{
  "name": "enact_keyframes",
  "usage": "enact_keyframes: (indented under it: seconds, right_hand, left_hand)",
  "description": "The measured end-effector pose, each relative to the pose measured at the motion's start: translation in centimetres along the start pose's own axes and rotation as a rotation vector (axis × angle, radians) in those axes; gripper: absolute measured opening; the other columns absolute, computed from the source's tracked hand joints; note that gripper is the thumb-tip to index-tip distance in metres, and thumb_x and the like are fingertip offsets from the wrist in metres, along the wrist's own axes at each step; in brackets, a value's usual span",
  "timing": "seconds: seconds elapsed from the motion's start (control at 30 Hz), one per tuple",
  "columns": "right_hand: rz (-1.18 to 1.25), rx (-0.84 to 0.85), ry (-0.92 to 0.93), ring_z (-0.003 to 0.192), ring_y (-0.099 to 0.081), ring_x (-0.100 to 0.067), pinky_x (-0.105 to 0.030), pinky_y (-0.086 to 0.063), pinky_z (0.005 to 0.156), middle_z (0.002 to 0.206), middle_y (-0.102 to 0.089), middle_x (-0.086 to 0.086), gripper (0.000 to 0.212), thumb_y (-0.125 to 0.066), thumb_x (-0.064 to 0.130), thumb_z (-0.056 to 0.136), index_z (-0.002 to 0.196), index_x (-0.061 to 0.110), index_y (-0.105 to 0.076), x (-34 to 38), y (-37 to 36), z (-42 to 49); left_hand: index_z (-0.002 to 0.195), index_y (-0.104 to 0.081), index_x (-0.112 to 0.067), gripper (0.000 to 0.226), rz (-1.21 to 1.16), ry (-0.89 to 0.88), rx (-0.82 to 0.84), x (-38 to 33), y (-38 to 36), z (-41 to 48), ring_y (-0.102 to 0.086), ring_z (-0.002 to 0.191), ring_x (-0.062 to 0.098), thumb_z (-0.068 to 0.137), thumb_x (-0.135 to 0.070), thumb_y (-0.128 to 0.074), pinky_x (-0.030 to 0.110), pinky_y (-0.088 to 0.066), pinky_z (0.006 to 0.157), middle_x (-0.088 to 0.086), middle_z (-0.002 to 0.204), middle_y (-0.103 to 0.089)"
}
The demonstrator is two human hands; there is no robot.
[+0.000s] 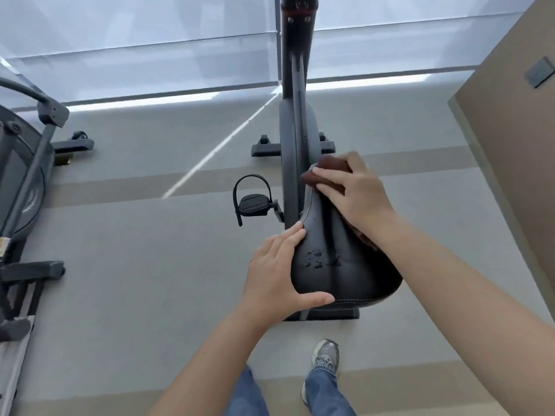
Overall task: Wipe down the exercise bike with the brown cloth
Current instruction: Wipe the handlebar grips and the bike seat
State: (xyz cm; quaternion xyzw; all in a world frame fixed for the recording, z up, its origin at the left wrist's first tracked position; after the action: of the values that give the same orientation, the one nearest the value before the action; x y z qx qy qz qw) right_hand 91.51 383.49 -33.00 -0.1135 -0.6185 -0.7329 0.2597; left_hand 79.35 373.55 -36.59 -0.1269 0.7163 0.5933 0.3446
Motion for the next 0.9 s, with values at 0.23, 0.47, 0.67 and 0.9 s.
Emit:
enact_keyframes:
  seconds: [0.23,0.47,0.67,0.9]
  right_hand:
    - [-0.151,0.011,-0.053,0.089,-0.051,-0.037,-0.045,-0.048,0.080,0.116,-0.057,-0.009,0.022,-0.062,0.025,0.085,0.106,0.024,-0.070,2.4,1.0,-5.5]
    - [-0.272,-0.178,-0.286,0.077,-0.054,-0.037,-0.043,-0.052,0.067,0.104,-0.065,-0.011,0.022,-0.060,0.030,0.084,0.100,0.023,-0.072,4.2,2.2,-10.6]
    - [-0.190,-0.060,-0.405,0.098,-0.044,-0.034,-0.045,-0.043,0.088,0.122,-0.051,-0.005,0.029,-0.058,0.031,0.088,0.117,0.031,-0.062,0.2,0.1,-1.7]
    - [-0.250,-0.234,-0.363,0.077,-0.055,-0.034,-0.039,-0.050,0.060,0.105,-0.066,-0.006,0.024,-0.055,0.034,0.084,0.098,0.026,-0.073,4.7,2.6,-11.7]
  left_hand:
    - [0.138,-0.035,-0.016,0.102,-0.013,-0.154,0.155,0.7,0.0,0.7,-0.031,0.128,0.015,0.055,-0.059,-0.076,0.020,-0.019,0.102,-0.006,0.146,-0.032]
    - [0.138,-0.035,-0.014,0.099,-0.004,-0.326,0.292,1.0,0.2,1.5,-0.030,0.127,0.016,0.058,-0.056,-0.076,0.009,-0.008,0.098,-0.002,0.146,-0.033]
    - [0.137,-0.038,-0.015,0.096,0.028,-0.410,0.353,1.1,0.4,2.1,-0.034,0.127,0.019,0.059,-0.056,-0.076,0.019,-0.019,0.101,-0.002,0.145,-0.035]
    - [0.125,-0.054,-0.012,0.067,-0.013,-0.555,0.397,-0.1,2.7,5.2,-0.047,0.117,0.017,0.073,-0.053,-0.060,0.034,-0.037,0.099,0.000,0.129,-0.054]
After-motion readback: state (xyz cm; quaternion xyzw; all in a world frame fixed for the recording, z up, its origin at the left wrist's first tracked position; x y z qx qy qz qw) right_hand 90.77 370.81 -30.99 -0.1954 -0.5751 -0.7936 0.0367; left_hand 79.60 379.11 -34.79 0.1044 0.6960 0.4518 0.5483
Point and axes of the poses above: each hand's wrist, its own z-axis towards the middle knuckle, its own y-axis out of the back of the hand, x = y × z, the point moved 10 cm from there along z, towards the middle knuckle
